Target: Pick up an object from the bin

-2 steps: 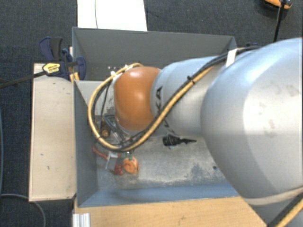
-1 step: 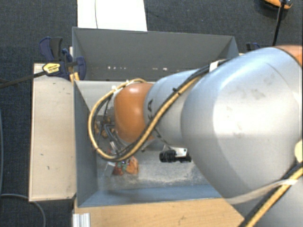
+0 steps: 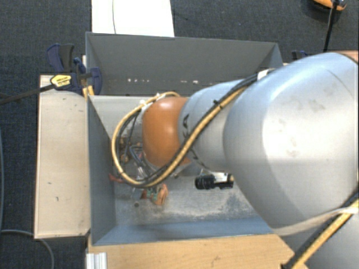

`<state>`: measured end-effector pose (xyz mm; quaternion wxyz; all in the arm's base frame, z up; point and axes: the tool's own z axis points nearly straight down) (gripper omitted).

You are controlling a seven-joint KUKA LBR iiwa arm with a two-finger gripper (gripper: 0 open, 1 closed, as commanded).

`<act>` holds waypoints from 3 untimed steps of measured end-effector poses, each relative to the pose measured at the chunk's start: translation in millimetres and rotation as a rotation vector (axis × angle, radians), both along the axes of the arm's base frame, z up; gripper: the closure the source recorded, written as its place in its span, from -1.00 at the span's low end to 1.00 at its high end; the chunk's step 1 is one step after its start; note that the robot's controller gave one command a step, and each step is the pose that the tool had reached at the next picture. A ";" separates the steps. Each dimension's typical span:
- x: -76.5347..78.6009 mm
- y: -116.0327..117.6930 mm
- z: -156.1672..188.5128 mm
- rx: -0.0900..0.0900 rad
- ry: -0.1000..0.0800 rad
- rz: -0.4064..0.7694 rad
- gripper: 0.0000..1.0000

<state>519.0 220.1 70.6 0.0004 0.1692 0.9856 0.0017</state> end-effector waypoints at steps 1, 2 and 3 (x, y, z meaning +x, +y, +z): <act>0.0 0.0 0.0 0.000 0.000 0.000 1.00; -1.2 -0.5 3.9 -0.001 0.002 0.000 1.00; -2.5 -1.0 24.2 -0.003 0.007 -0.001 1.00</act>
Offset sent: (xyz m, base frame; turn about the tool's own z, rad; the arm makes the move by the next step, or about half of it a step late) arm -0.0001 -0.0001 0.0889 0.0000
